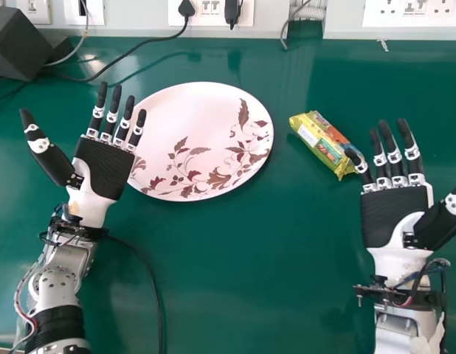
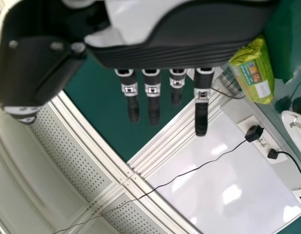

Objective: Pick up biscuit and place it in the plate

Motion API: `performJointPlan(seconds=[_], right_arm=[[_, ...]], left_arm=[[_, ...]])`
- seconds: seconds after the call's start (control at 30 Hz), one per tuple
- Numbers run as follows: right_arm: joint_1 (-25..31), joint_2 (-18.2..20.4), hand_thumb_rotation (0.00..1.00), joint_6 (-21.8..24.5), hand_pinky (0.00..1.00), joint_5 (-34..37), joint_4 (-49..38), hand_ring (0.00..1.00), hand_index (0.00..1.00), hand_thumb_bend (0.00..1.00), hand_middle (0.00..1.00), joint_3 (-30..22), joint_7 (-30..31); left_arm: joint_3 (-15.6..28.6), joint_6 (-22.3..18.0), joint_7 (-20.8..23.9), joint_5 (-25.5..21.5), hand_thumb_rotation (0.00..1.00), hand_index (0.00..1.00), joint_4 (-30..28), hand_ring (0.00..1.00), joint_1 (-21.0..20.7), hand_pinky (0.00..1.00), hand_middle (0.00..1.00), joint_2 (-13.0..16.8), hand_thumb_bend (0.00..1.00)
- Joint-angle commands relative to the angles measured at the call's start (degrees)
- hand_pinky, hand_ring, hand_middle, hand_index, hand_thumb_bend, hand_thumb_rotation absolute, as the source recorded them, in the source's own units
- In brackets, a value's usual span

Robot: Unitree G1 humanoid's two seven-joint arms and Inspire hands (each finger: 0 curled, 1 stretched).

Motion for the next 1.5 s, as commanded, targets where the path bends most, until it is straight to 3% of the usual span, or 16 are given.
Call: performJointPlan(seconds=[0.0, 1.47], right_arm=[[1.4, 2.4, 0.3, -0.4, 0.64, -0.3, 1.1, 0.78, 0.88, 0.95, 0.86, 0.0, -0.1], [2.6, 2.4, 0.29, -1.5, 0.64, -1.8, -1.8, 0.78, 0.88, 0.95, 0.87, 0.8, -0.4]], left_arm=[[-0.1, 0.2, 0.4, 0.6, 0.74, 0.91, 2.7, 0.81, 3.4, 0.73, 0.89, -1.2, 1.0], [-0.3, 0.4, 0.2, 0.4, 0.76, 0.91, 2.7, 0.81, 3.4, 0.73, 0.89, -1.2, 1.0]])
